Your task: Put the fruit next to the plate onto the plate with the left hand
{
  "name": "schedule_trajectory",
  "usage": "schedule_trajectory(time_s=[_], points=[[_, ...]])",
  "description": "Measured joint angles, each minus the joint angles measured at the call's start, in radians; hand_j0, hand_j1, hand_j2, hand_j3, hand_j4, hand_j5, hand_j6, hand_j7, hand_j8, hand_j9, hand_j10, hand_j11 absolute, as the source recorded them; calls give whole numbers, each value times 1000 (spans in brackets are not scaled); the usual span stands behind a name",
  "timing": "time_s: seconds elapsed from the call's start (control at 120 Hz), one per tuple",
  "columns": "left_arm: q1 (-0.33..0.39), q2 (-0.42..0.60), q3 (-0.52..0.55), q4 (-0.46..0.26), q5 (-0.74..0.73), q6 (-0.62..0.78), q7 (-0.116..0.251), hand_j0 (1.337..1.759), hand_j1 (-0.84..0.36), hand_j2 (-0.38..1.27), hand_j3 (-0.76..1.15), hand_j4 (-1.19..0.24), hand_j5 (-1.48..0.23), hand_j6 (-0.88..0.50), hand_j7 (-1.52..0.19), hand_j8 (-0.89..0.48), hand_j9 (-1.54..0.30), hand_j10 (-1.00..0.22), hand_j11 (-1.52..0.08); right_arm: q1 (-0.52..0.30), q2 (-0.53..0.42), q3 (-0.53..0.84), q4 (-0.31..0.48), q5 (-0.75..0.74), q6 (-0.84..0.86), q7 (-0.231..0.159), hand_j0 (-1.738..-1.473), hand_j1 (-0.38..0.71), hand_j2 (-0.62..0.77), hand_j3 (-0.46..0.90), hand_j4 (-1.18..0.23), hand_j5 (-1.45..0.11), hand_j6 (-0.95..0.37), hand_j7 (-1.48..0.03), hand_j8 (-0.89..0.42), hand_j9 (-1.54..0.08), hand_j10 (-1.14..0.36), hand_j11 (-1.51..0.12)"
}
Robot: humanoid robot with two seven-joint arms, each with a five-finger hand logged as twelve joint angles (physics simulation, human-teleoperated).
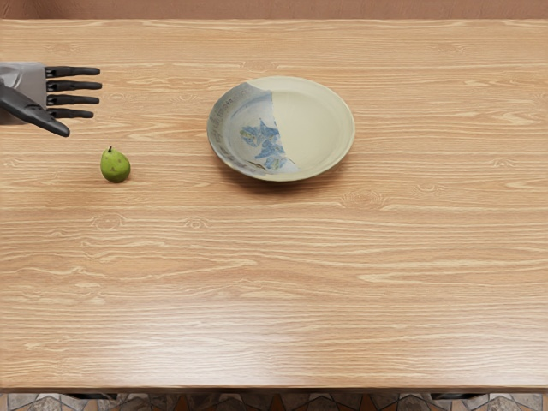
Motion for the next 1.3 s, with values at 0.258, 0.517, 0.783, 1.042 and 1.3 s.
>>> schedule_trajectory(time_s=[0.258, 0.517, 0.783, 1.042, 1.3], points=[[-11, -3, -1, 37, 95, 0, 2, 1658, 341, 1, 0, -6, -9, -6, -9, -6, -9, -6, -9, 0, 0, 5, -14, 1, -1, 0, -1658, -329, -4, 0, -17, -22, -16, -22, -16, -22, -17, -22], [-43, -89, 0, 46, 408, 16, 0, 1658, 338, 1, 0, -11, -12, -11, -12, -11, -12, -10, -12, 0, 0, 6, -18, 1, -1, 0, -1658, -329, -4, 0, -17, -22, -16, -22, -17, -22, -17, -22], [-129, -247, 270, 39, 624, 456, -169, 1658, 306, 8, 0, -39, -48, -39, -48, -39, -48, -38, -48, 0, 0, 6, -18, 1, -1, 0, -1658, -329, -4, 0, -17, -22, -16, -22, -16, -22, -17, -22], [-119, -310, 443, 35, 657, 589, -215, 1658, 178, 30, 0, -146, -187, -147, -186, -147, -186, -146, -186, 0, 0, 6, -18, 1, -1, 0, -1658, -329, -4, 0, -17, -22, -16, -22, -16, -22, -17, -22], [-94, -346, 516, 32, 666, 733, -257, 1658, 76, 48, 0, -231, -298, -232, -298, -232, -297, -231, -297, 0, 0, 6, -18, 1, -1, 0, -1658, -329, -3, 0, -17, -22, -16, -22, -16, -22, -17, -22]])
